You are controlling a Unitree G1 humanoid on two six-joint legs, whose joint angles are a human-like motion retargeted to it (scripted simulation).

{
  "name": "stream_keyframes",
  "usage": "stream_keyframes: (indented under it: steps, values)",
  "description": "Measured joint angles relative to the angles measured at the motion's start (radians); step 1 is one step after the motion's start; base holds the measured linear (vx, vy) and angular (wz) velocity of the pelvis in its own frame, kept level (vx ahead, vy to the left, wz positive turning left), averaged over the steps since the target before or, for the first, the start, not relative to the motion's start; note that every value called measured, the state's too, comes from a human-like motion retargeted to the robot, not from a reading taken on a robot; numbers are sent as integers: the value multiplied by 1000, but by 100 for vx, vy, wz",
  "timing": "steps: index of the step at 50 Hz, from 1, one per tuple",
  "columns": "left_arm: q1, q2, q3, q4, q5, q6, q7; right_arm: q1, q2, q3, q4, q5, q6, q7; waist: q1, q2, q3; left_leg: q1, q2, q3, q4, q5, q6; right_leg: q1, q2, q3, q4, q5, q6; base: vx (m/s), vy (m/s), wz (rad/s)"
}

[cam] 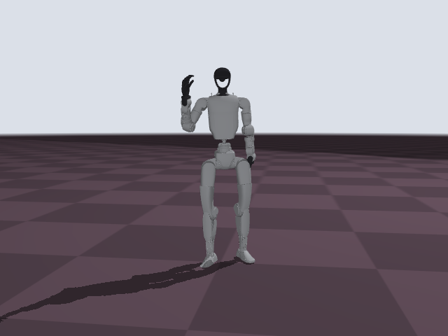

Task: In place motions

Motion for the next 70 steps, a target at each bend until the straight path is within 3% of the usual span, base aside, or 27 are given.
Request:
stream_keyframes:
  steps: [13,20,27,31,34,38,42,45,48,50,52,53,55,60,61,64,70]
  values:
    - [5,10,0,0,-51,-5,-11,196,191,139,146,-38,-28,20,-37,5,33,2,-6,-46,10,-2,-8,12,-22,-38,8,5,8,0,2,9]
    - [1,14,-13,0,-50,-9,-10,313,253,246,481,-105,-33,126,-32,3,58,7,-2,-35,9,1,-10,9,-20,-26,11,12,4,0,0,0]
    - [-7,19,-21,0,-51,-18,-10,346,242,293,972,-356,-58,151,-25,11,81,7,16,-16,8,-3,-21,-19,-12,3,42,7,-7,-6,-6,-17]
    - [-6,24,-11,0,-50,-18,-14,292,238,328,1431,-584,59,104,-21,24,77,0,34,8,4,-12,-30,-51,0,32,81,-20,-15,-7,-11,-36]
    - [-9,30,-6,0,-48,-19,-8,263,250,324,1794,-729,268,144,-3,31,79,4,49,35,-3,-19,-38,-64,18,56,110,-48,-26,-5,-16,-43]
    - [-5,40,9,-14,-44,-35,2,302,266,261,2101,-830,571,350,4,41,85,9,73,49,-3,-37,-47,-60,42,58,146,-96,-43,2,-25,-6]
    - [45,49,50,-69,-66,-65,14,423,271,201,2185,-790,640,559,-38,48,95,11,109,37,41,-72,-40,-35,49,39,170,-134,-49,7,-26,22]
    - [90,56,88,-99,-81,-86,23,499,274,160,2185,-693,678,620,-61,30,102,-19,130,27,147,-105,23,-14,37,51,165,-142,-52,3,-33,-14]
    - [116,60,106,-109,-96,-97,36,525,269,134,2185,-579,686,590,-59,-15,124,-89,128,20,362,-96,175,8,-4,87,157,-138,-49,-3,-26,-41]
    - [125,59,111,-112,-96,-98,41,519,260,132,2185,-513,686,551,-51,-41,144,-163,114,-7,542,-67,308,16,-33,110,156,-134,-48,-5,-13,-71]
    - [133,60,117,-114,-85,-103,40,494,252,144,2185,-469,686,506,11,-15,182,-254,193,-43,747,-97,313,30,36,167,154,-135,-76,-7,-26,-143]
    - [139,52,113,-116,-79,-107,40,480,242,149,2185,-457,682,486,19,-13,184,-281,203,5,771,-98,313,26,28,178,157,-130,-74,-9,0,-72]
    - [142,29,104,-116,-62,-112,40,440,222,159,2185,-449,672,456,34,-6,181,-375,115,3,708,-18,241,-2,-3,194,159,-111,-60,-15,12,-19]
    - [147,10,74,-128,7,-124,17,308,205,228,2177,-501,619,476,155,54,275,-496,118,72,321,47,-155,54,89,257,125,-86,-94,-13,7,-83]
    - [144,7,65,-132,20,-127,13,282,200,241,2159,-517,614,494,169,68,292,-550,80,56,238,40,-188,53,76,260,139,-87,-80,-14,50,-53]
    - [138,9,53,-135,47,-127,15,203,200,281,2091,-571,599,538,219,90,355,-707,-4,11,91,19,-211,63,40,297,175,-76,-45,-16,76,-51]
    - [142,-1,70,-104,52,-102,10,110,237,331,1888,-622,541,587,292,51,473,-809,13,-25,126,64,-211,103,-16,371,268,-117,-75,3,8,-64]
